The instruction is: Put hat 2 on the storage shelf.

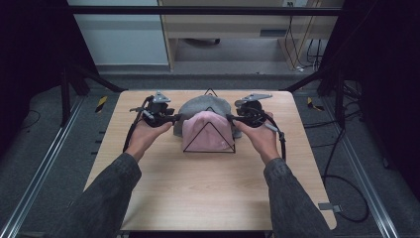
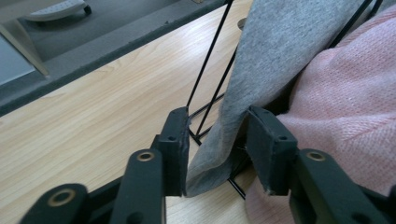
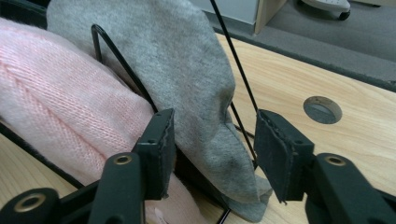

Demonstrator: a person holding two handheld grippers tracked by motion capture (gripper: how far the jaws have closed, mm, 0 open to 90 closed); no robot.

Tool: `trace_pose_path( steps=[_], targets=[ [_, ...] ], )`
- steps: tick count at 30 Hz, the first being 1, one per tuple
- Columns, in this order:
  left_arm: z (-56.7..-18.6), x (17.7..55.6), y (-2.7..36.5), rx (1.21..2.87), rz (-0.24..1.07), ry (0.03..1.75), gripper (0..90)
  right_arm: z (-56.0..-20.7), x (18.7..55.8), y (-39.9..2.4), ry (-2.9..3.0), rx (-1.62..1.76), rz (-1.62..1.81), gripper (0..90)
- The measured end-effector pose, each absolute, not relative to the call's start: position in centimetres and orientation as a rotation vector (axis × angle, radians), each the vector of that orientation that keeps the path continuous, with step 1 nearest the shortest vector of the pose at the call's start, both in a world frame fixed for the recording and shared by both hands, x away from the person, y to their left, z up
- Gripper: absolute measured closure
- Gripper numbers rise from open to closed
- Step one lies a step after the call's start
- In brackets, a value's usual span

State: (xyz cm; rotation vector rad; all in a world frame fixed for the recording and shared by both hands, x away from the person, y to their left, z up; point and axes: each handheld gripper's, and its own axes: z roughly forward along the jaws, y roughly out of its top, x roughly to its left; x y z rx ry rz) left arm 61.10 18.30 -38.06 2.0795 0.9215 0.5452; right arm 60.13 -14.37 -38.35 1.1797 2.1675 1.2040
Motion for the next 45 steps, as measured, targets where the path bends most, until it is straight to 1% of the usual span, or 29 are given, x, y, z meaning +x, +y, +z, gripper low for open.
trace_pose_path(
  steps=[6,13,22,29,36,37,45],
  targets=[
    [-37.1,60.6,19.0,2.054,0.572,0.933,48.9,-37.4,59.5,-14.8,2.135,1.17,1.22,41.8],
    [-36.0,59.7,19.7,2.012,0.577,0.952,37.2,-36.3,58.5,-15.4,2.091,1.165,1.214,30.6],
    [-34.7,58.0,19.2,2.014,0.558,0.929,24.9,-34.7,56.9,-15.8,2.042,1.156,1.237,23.3],
    [-33.6,56.4,19.0,1.991,0.562,0.919,18.6,-33.6,55.9,-15.6,2.019,1.146,1.263,15.9],
    [-34.1,54.7,18.5,2.023,0.525,0.895,13.2,-33.5,54.5,-15.5,2.032,1.155,1.252,10.5],
    [-34.3,54.4,18.5,2.026,0.521,0.89,11.9,-33.6,53.9,-15.7,2.034,1.145,1.252,9.4],
    [-35.4,51.9,19.3,2.059,0.501,0.869,8.0,-34.7,51.7,-16.7,2.056,1.133,1.233,7.4]
  ],
)
